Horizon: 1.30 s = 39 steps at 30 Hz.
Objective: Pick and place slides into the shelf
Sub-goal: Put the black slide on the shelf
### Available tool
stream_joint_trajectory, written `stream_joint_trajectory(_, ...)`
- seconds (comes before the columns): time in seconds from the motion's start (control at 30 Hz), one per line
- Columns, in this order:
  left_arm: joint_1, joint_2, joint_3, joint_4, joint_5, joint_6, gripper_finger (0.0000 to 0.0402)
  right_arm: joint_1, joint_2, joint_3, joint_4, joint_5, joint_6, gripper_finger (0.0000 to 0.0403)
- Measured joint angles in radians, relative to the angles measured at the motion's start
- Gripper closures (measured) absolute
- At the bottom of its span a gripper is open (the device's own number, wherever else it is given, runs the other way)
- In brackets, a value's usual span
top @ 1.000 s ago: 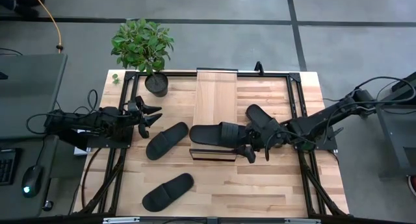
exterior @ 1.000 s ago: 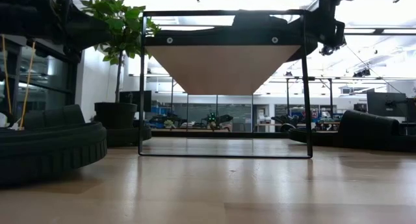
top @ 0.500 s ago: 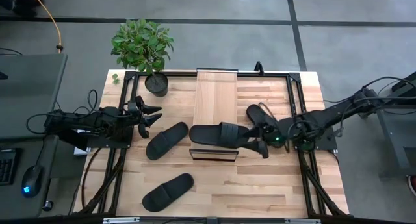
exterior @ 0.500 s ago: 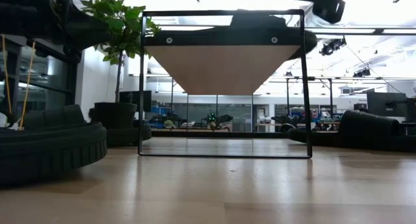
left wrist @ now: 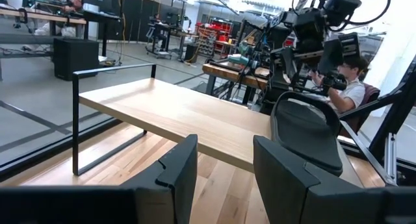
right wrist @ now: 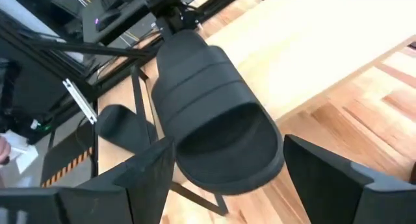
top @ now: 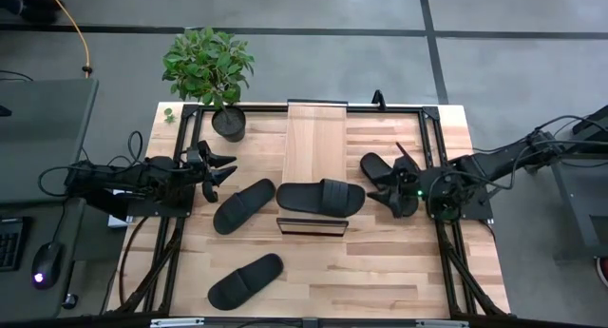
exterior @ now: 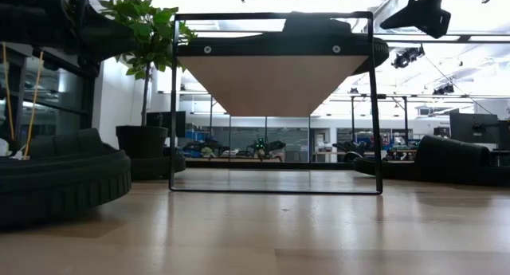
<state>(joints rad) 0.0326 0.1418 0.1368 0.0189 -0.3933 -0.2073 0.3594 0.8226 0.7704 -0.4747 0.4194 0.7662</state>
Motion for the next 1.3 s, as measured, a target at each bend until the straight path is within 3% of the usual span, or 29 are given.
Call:
stream_joint_trajectory(0.37,0.000,0.000,0.000,0.000,0.000,0.000,0.0268,-0.001,0.000,0.000,0.035,0.011,0.019,0.0126)
stream_joint_trajectory(0.73,0.000,0.000,0.000,-0.024,0.002,-0.010,0.0268,-0.001,0.000,0.000,0.039,0.164,0.019,0.0126)
stream_joint_trajectory(0.93,0.000,0.000,0.000,-0.023,0.111,-0.043,0.0268,-0.001,0.002,0.000,0.039,0.256,0.019,0.0126)
stream_joint_trajectory(1.3,0.000,0.000,0.041,-0.080,0.392,-0.063,0.0268,-0.002,0.035,-0.001,0.121,0.284,-0.047,0.0126)
